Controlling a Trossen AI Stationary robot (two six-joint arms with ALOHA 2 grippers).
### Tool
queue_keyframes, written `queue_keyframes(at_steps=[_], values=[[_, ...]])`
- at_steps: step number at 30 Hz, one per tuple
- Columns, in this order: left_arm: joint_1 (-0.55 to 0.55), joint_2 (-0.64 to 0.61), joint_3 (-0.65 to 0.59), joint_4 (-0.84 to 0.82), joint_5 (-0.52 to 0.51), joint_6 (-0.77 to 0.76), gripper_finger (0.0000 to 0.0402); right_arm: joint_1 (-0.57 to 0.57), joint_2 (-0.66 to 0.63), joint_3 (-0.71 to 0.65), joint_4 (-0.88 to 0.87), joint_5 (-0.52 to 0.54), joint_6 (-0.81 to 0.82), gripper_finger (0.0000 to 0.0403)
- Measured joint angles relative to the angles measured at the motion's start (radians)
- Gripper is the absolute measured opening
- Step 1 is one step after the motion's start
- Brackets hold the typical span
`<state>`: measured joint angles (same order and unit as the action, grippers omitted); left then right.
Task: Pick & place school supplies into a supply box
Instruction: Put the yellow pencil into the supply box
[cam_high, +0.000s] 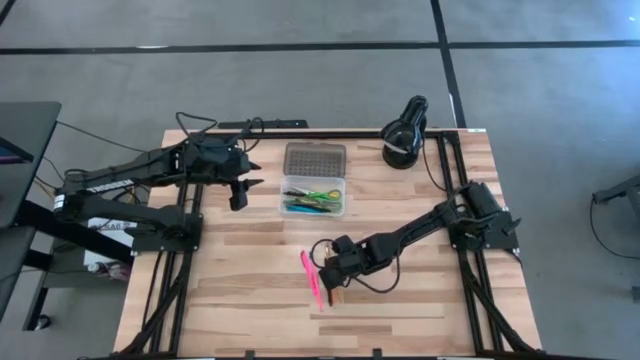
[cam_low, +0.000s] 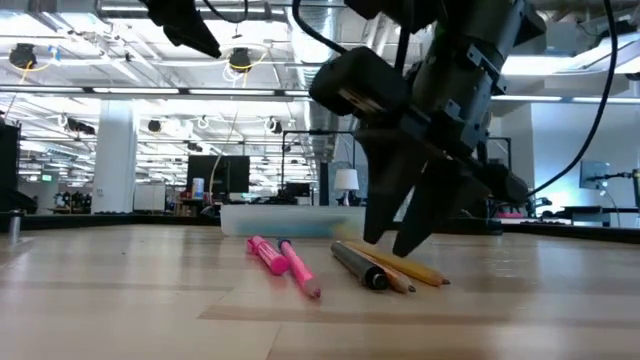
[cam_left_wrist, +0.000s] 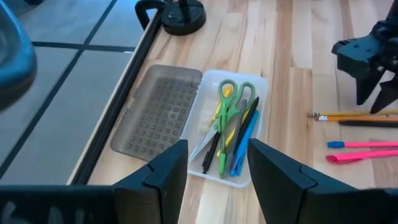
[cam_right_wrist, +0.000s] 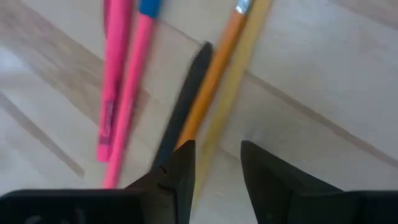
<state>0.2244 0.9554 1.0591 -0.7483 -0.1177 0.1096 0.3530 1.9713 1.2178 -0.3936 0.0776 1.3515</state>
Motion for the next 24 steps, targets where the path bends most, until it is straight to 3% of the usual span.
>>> queue_keyframes(at_steps=[24], values=[[0.0,0.0,0.0,-0.005,0.0,-0.019,0.0162,0.007,0.055,0.028,-0.003,0.032,0.028,0.012]])
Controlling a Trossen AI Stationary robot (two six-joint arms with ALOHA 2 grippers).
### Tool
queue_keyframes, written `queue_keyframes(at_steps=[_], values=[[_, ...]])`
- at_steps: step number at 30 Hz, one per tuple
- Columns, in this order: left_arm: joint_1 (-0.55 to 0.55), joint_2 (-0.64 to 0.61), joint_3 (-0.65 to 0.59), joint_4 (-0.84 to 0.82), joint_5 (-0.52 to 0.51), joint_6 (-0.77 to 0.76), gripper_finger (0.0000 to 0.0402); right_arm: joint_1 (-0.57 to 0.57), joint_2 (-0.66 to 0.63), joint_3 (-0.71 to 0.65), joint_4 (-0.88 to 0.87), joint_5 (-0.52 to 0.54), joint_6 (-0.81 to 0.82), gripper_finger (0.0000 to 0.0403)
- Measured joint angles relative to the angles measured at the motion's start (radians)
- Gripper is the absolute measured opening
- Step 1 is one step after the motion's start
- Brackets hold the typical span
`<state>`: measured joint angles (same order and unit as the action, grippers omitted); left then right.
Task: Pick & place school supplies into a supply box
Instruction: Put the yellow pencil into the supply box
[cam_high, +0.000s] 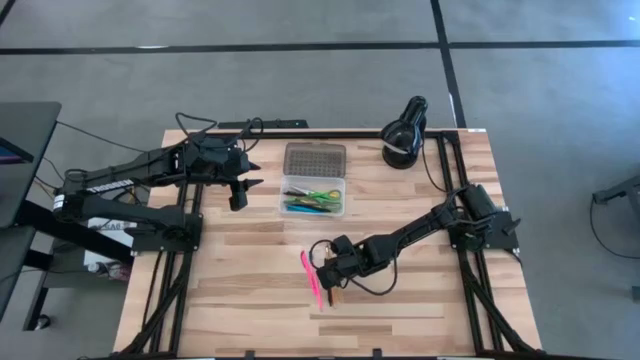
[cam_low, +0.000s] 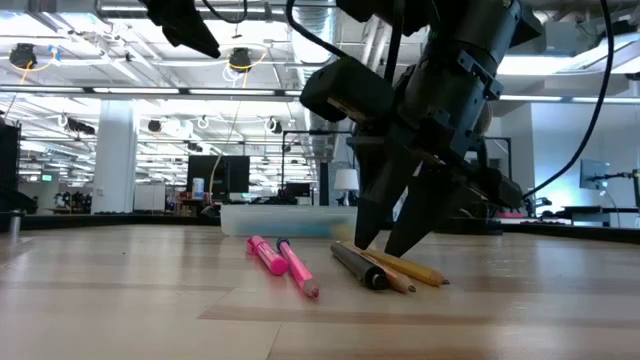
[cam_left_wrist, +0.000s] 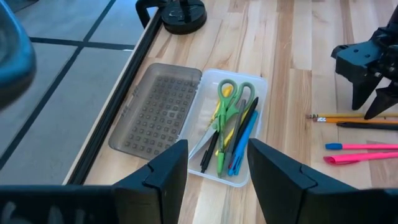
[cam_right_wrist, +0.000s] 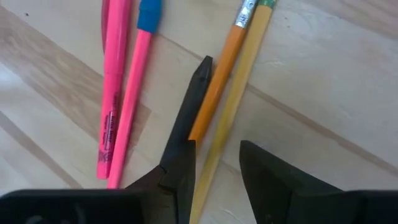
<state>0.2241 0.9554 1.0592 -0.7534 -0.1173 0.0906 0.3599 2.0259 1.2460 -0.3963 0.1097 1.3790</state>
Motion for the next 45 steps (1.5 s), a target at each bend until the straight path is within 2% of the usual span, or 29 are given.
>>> queue_keyframes(at_steps=[8,19,26,32,40,45], values=[[0.0,0.0,0.0,-0.008,-0.001,0.006,0.0162,0.0,0.004,0.013,-0.089,-0.006,0.036,0.0112],[0.0,0.0,0.0,-0.008,-0.003,0.006,0.0162,0.0,0.007,0.033,-0.157,-0.036,0.054,0.0053],[0.0,0.0,0.0,-0.008,-0.003,0.006,0.0162,-0.002,0.008,0.084,-0.327,-0.088,0.053,0.0027],[0.0,0.0,0.0,-0.008,0.002,0.006,0.0162,-0.002,0.01,0.099,-0.446,-0.136,0.053,0.0036],[0.0,0.0,0.0,-0.008,0.004,0.006,0.0162,-0.002,0.01,0.099,-0.459,-0.158,0.054,0.007],[0.0,0.0,0.0,-0.008,0.004,0.006,0.0162,-0.002,0.009,0.1,-0.47,-0.163,0.054,0.0077]])
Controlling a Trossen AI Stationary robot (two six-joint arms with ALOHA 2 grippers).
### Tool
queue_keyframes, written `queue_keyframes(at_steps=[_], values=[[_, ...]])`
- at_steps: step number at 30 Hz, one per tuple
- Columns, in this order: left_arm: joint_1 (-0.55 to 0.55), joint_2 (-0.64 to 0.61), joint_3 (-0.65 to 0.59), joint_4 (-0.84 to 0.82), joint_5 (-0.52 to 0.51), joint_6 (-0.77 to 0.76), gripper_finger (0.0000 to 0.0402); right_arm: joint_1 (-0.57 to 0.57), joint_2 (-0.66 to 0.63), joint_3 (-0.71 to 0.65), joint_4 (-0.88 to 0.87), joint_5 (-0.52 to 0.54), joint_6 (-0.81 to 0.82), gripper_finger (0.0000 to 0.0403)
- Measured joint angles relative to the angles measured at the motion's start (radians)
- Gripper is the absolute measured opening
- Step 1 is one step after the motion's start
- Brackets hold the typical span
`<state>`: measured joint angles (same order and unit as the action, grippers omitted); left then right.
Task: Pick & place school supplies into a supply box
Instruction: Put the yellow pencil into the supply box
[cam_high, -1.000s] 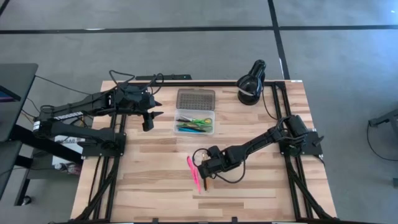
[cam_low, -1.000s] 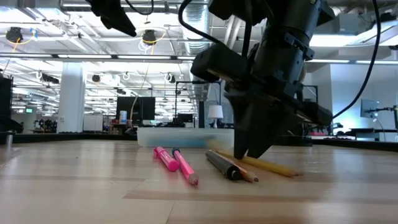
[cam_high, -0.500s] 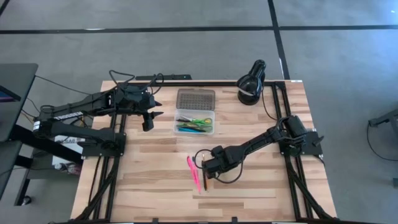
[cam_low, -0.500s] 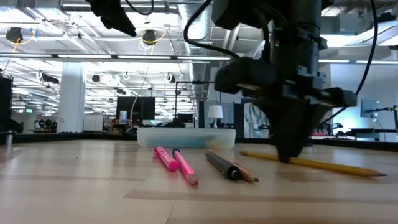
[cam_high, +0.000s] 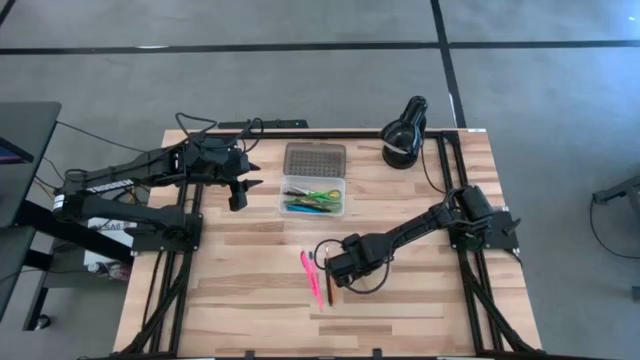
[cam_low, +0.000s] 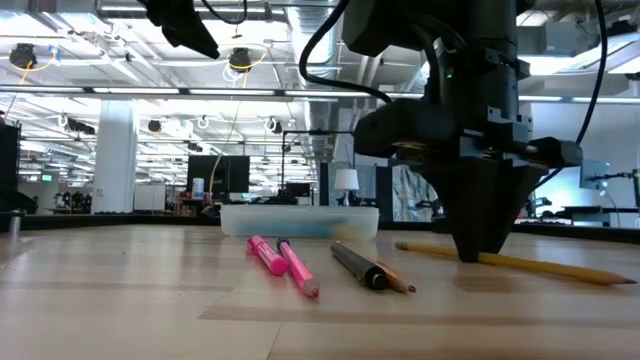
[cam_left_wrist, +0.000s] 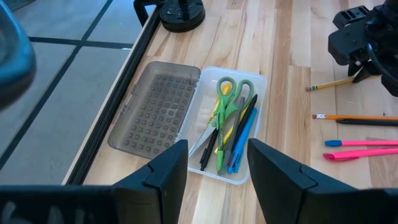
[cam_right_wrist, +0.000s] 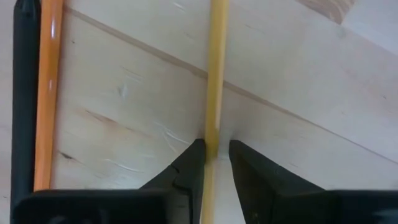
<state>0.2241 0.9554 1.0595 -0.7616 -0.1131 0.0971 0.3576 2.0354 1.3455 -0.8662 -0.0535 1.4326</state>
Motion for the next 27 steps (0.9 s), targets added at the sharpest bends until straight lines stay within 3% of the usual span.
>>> queue_keyframes(at_steps=[19,27], values=[[0.0,0.0,0.0,0.004,0.0,-0.001,0.0162,-0.019,0.0,-0.001,-0.102,-0.012,-0.056,0.0067],[0.0,0.0,0.0,0.005,0.0,-0.001,0.0162,-0.019,0.0,-0.001,-0.112,0.001,-0.08,0.0017]])
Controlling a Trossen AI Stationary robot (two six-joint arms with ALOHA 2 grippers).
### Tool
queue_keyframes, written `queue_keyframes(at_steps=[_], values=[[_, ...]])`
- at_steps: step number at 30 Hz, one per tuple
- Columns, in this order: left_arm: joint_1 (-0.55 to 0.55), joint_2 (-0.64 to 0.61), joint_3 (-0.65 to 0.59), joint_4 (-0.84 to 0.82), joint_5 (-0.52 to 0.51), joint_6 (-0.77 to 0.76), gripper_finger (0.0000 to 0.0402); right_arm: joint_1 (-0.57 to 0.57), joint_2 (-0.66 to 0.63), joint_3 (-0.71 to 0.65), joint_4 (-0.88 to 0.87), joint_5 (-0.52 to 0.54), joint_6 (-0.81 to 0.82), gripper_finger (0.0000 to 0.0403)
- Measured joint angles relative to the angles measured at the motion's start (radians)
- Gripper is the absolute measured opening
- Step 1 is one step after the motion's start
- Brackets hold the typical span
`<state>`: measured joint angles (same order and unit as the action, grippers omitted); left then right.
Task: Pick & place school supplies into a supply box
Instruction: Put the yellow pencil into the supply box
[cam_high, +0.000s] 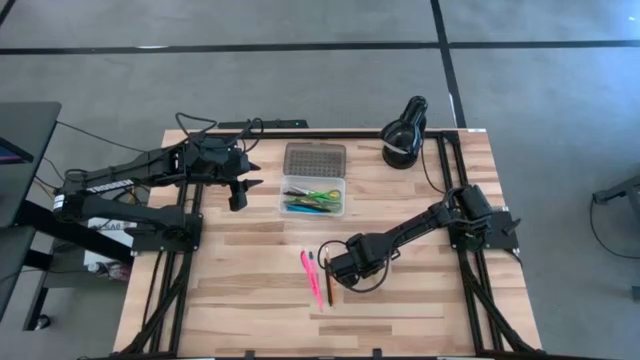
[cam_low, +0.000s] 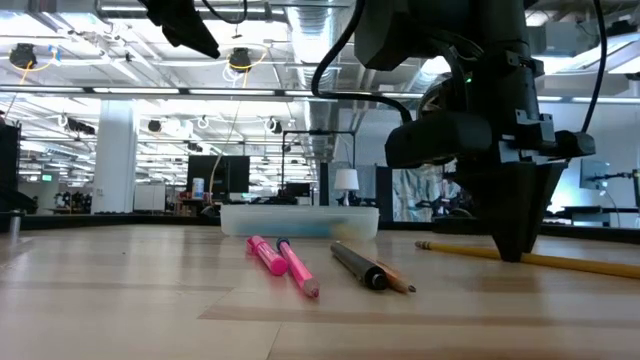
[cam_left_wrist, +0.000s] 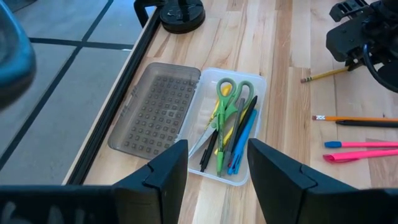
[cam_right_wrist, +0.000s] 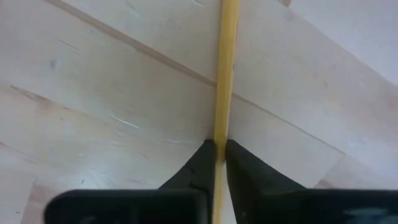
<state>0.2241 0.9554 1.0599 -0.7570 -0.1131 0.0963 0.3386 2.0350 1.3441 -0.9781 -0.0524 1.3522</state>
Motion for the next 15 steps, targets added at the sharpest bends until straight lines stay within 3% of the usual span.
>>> queue_keyframes(at_steps=[15], values=[[0.0,0.0,0.0,0.01,0.0,0.0,0.0162,0.0,-0.002,0.0,0.005,0.009,-0.026,0.0004]])
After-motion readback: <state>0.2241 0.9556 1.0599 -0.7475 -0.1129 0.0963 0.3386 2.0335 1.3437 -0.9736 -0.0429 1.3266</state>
